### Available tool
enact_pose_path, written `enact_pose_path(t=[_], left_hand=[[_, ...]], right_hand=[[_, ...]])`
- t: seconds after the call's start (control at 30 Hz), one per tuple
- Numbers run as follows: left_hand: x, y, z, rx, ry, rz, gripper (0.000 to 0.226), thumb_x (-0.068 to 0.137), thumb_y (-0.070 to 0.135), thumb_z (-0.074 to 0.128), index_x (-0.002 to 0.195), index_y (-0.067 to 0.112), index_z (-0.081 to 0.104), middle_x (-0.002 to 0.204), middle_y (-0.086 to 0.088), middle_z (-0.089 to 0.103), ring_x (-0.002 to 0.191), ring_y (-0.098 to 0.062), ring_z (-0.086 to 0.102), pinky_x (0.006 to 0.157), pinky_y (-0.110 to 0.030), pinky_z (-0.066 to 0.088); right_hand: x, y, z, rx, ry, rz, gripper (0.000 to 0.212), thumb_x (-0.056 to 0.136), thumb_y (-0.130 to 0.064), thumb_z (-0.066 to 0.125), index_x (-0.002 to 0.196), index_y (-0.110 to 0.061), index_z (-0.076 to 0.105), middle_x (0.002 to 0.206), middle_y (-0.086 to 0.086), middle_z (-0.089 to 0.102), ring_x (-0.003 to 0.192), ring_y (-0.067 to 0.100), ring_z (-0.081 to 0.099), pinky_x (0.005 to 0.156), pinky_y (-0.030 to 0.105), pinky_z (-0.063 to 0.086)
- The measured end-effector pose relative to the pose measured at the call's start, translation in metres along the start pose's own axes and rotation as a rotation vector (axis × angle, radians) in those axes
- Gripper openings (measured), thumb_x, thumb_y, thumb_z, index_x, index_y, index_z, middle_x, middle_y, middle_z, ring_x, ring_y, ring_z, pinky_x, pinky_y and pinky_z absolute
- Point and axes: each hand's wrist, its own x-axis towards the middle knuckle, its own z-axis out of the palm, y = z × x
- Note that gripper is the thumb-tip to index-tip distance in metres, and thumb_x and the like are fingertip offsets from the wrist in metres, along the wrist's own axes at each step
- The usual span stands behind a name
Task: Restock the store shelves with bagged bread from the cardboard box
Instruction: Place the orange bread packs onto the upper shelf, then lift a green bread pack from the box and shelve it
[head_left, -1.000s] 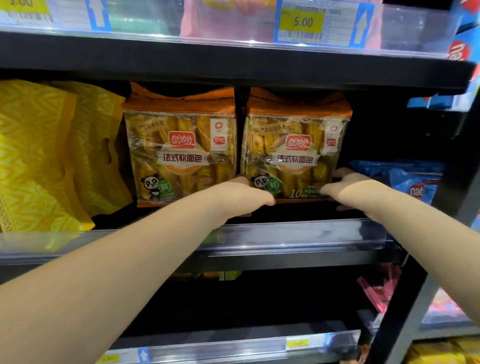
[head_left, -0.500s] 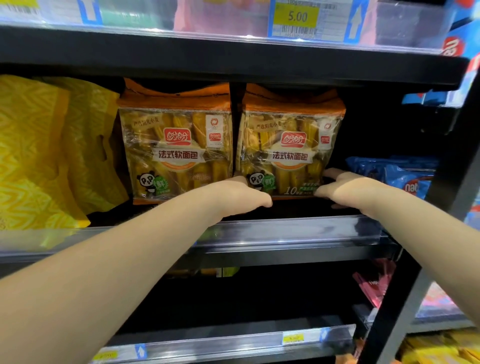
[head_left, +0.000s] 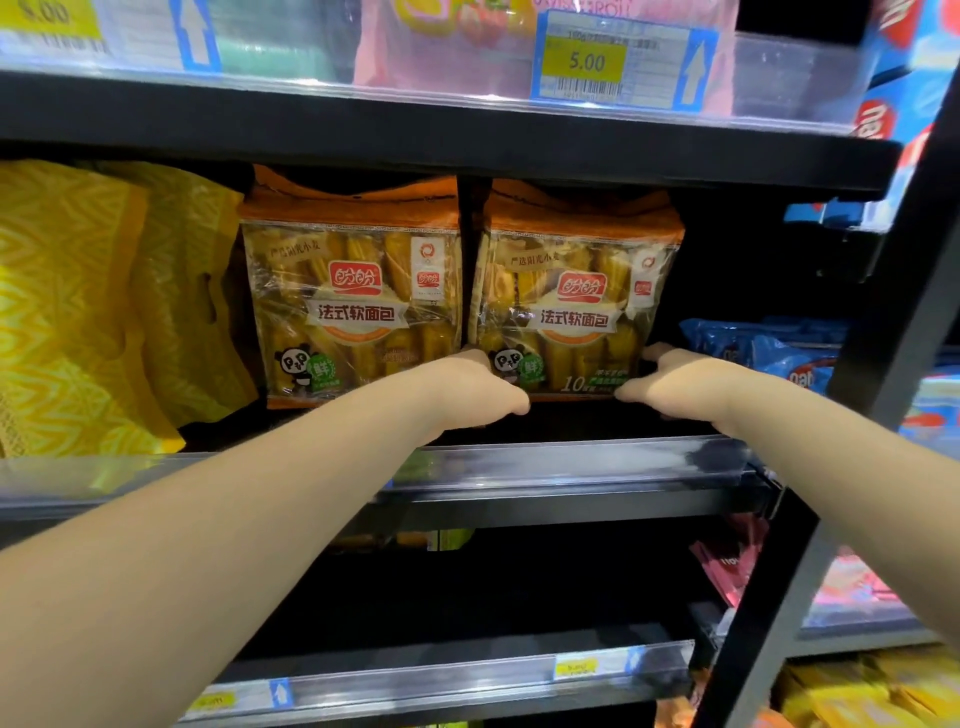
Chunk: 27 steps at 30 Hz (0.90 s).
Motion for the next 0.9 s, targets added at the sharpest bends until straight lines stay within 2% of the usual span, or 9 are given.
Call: enact_pose_path(t=[0.07, 0.23, 0.33, 0.43, 0.5, 0.63, 0.7, 0.8, 0.9], left_hand=[[-0.003, 0.002, -0.001, 0.007, 0.013, 0.011, 0.065, 0.098, 0.039, 0.063, 0.152, 0.013, 0.037, 0.147, -0.010, 0.048, 0.110, -0.021, 0.045, 0.088, -0.033, 0.043], [-0.016, 0.008, -0.002, 0.033, 0.029, 0.034, 0.068, 0.100, 0.040, 0.061, 0.156, 0.012, 0.032, 0.142, -0.011, 0.049, 0.107, -0.020, 0.044, 0.087, -0.031, 0.041], [-0.029, 0.009, -0.004, 0.077, 0.050, 0.047, 0.074, 0.102, 0.041, 0.058, 0.160, 0.011, 0.024, 0.148, -0.010, 0.047, 0.106, -0.018, 0.044, 0.082, -0.028, 0.042], [-0.046, 0.006, -0.005, 0.178, 0.075, 0.115, 0.075, 0.103, 0.041, 0.054, 0.162, 0.012, 0.017, 0.147, -0.010, 0.047, 0.112, -0.020, 0.056, 0.074, -0.022, 0.046], [-0.059, 0.004, -0.008, 0.282, 0.111, 0.172, 0.076, 0.102, 0.043, 0.054, 0.163, 0.015, 0.018, 0.160, -0.011, 0.036, 0.129, -0.026, 0.053, 0.086, -0.025, 0.044], [-0.097, -0.001, -0.018, 0.456, 0.161, 0.269, 0.079, 0.100, 0.044, 0.057, 0.163, 0.019, 0.018, 0.165, -0.008, 0.025, 0.146, -0.029, 0.039, 0.113, -0.040, 0.042], [-0.122, -0.006, -0.025, 0.533, 0.177, 0.283, 0.078, 0.099, 0.046, 0.058, 0.163, 0.020, 0.020, 0.165, -0.007, 0.026, 0.147, -0.029, 0.036, 0.117, -0.047, 0.040], [-0.163, -0.017, -0.031, 0.656, 0.220, 0.302, 0.070, 0.098, 0.047, 0.058, 0.157, 0.019, 0.033, 0.159, -0.009, 0.034, 0.143, -0.030, 0.040, 0.114, -0.045, 0.041], [-0.208, -0.033, -0.032, 0.758, 0.248, 0.297, 0.069, 0.097, 0.051, 0.057, 0.154, 0.020, 0.036, 0.161, -0.011, 0.032, 0.146, -0.031, 0.036, 0.118, -0.046, 0.037]], right_hand=[[-0.008, -0.005, -0.005, -0.027, -0.018, -0.018, 0.066, 0.099, -0.032, 0.064, 0.155, -0.013, 0.035, 0.145, 0.014, 0.051, 0.111, 0.027, 0.053, 0.097, 0.033, 0.043], [-0.027, -0.009, -0.014, -0.072, -0.024, -0.045, 0.071, 0.099, -0.036, 0.063, 0.157, -0.012, 0.029, 0.155, 0.014, 0.042, 0.138, 0.033, 0.045, 0.108, 0.036, 0.038], [-0.040, -0.008, -0.016, -0.075, -0.018, -0.077, 0.077, 0.098, -0.041, 0.063, 0.158, -0.013, 0.024, 0.154, 0.013, 0.044, 0.136, 0.032, 0.048, 0.105, 0.035, 0.041], [-0.062, -0.009, -0.016, -0.080, -0.015, -0.175, 0.082, 0.096, -0.047, 0.062, 0.161, -0.017, 0.021, 0.155, 0.008, 0.046, 0.135, 0.027, 0.050, 0.106, 0.035, 0.046], [-0.084, -0.013, -0.016, -0.112, 0.001, -0.264, 0.081, 0.096, -0.050, 0.061, 0.161, -0.020, 0.023, 0.156, 0.005, 0.045, 0.138, 0.024, 0.048, 0.110, 0.037, 0.045], [-0.135, -0.027, -0.014, -0.193, 0.058, -0.430, 0.078, 0.094, -0.053, 0.062, 0.159, -0.027, 0.028, 0.158, -0.001, 0.039, 0.142, 0.019, 0.042, 0.114, 0.039, 0.042], [-0.161, -0.035, -0.011, -0.263, 0.094, -0.496, 0.076, 0.094, -0.052, 0.061, 0.159, -0.029, 0.028, 0.157, -0.002, 0.039, 0.142, 0.020, 0.041, 0.115, 0.042, 0.040], [-0.202, -0.044, -0.003, -0.397, 0.195, -0.620, 0.074, 0.096, -0.051, 0.059, 0.159, -0.028, 0.029, 0.152, -0.002, 0.042, 0.138, 0.021, 0.042, 0.112, 0.040, 0.040], [-0.244, -0.050, 0.008, -0.433, 0.244, -0.675, 0.071, 0.095, -0.049, 0.061, 0.157, -0.027, 0.034, 0.153, 0.002, 0.044, 0.138, 0.023, 0.043, 0.111, 0.042, 0.042]])
